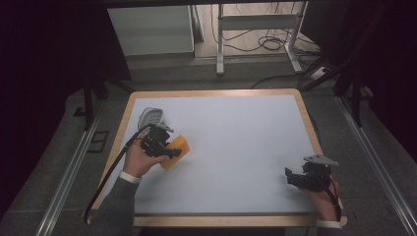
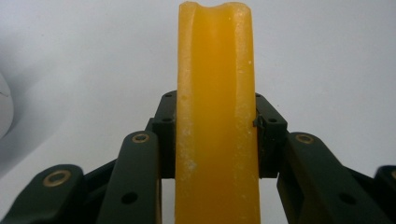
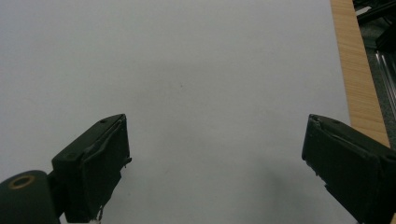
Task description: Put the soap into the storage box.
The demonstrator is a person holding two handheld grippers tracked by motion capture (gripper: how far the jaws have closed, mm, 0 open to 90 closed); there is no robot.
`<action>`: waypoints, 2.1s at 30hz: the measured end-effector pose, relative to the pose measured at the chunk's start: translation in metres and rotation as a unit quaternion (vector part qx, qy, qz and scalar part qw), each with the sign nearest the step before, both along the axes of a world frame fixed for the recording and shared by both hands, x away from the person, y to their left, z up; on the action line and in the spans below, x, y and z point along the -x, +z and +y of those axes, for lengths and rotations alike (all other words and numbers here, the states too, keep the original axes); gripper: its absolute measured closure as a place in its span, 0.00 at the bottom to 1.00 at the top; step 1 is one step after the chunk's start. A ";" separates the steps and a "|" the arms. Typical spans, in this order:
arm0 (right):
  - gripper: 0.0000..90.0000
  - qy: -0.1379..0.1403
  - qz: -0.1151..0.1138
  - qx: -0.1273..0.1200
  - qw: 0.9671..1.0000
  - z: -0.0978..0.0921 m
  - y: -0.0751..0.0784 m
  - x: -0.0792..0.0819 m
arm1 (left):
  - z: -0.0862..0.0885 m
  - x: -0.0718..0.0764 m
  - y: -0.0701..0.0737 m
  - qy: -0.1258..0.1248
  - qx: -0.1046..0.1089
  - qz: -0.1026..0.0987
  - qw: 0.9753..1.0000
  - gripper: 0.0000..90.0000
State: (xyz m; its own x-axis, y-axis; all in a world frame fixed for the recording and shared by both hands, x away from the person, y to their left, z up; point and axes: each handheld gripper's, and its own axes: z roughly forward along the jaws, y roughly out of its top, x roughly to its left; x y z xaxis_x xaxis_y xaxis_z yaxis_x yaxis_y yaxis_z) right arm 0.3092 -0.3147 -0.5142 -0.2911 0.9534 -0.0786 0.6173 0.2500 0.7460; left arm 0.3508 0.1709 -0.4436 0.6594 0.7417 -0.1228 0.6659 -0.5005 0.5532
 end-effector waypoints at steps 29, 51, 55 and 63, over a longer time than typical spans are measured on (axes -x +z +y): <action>0.08 -0.002 0.001 0.004 1.000 0.001 -0.001 0.000 | 0.009 -0.006 0.004 0.009 0.006 -0.002 1.000 0.68; 0.08 -0.003 -0.004 -0.002 1.000 0.000 0.001 0.001 | 0.015 -0.015 0.017 0.025 0.000 -0.012 1.000 0.68; 0.08 -0.004 -0.005 -0.002 1.000 -0.001 0.001 0.001 | 0.019 -0.019 0.018 0.034 0.002 -0.011 0.999 0.68; 0.08 -0.004 -0.004 -0.002 1.000 -0.001 0.001 0.001 | 0.028 -0.028 0.023 0.051 0.005 -0.014 0.999 0.68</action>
